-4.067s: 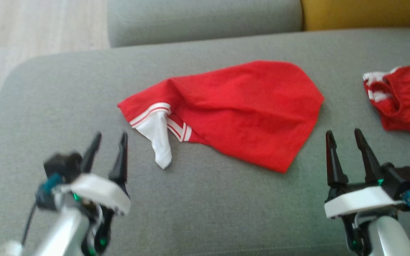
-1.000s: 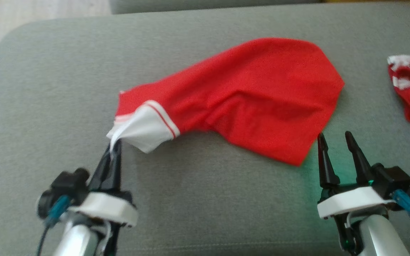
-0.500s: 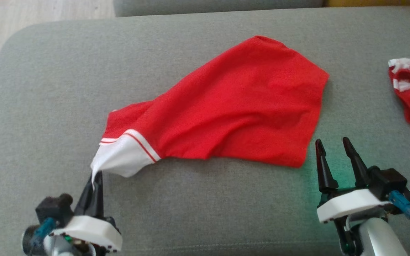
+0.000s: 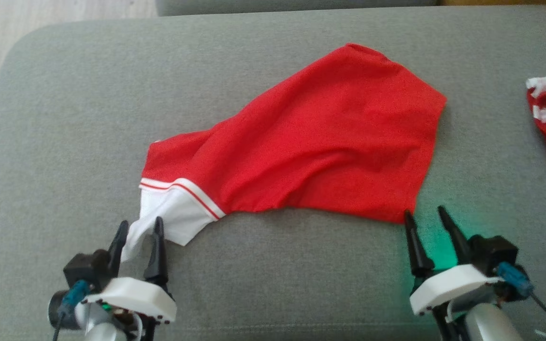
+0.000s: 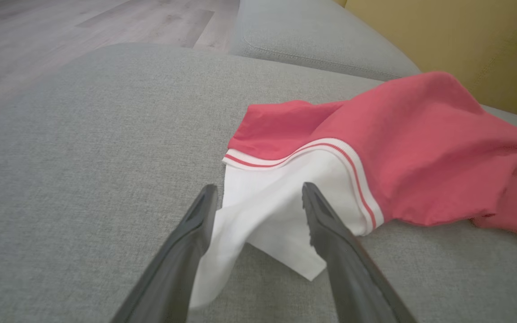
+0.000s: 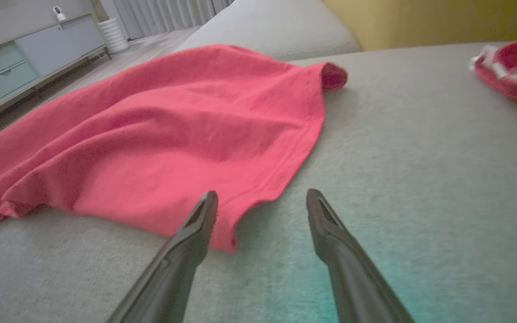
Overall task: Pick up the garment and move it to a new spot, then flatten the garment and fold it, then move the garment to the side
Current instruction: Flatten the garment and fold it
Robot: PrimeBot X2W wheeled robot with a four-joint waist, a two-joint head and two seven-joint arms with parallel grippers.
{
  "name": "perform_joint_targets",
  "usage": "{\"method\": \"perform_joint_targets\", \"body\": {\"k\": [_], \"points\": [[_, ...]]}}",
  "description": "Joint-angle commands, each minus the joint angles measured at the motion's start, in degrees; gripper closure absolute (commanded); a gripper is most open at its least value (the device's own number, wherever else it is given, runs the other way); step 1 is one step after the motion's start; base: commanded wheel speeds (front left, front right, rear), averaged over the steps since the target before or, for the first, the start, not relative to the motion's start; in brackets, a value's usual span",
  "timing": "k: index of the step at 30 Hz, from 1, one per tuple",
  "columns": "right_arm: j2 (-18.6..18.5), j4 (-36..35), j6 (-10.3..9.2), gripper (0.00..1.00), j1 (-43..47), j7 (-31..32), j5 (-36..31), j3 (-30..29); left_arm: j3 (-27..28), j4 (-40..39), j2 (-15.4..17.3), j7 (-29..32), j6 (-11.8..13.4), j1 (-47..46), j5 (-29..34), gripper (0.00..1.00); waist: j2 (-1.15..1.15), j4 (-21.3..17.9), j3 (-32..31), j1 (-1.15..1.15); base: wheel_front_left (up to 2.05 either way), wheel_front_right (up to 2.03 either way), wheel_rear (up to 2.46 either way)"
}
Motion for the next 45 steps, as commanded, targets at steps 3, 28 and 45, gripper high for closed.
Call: {"method": "perform_joint_targets", "body": {"k": [3,28,45], "points": [[-0.27,1.15,0.37,0.0,-1.6,0.29,2.18,2.8,1.8,-2.58,-0.45,-0.71,-0.76,-2.42,1.17,0.0,0.0,1.87,0.03,0.0,0.0,0.0,0.0],[-0.27,-1.45,0.37,1.0,-6.23,2.94,-0.98,-0.72,1.52,-8.96,-4.22,-0.75,-2.92,-1.5,5.58,0.0,0.0,-1.09,0.43,0.0,0.0,0.0,0.0],[-0.27,-10.21,0.37,0.9,-0.22,15.5,-9.25,-15.39,1.9,-8.88,-5.14,-0.75,-4.15,-2.68,7.11,0.0,0.0,-1.98,2.43,0.0,0.0,0.0,0.0]]}}
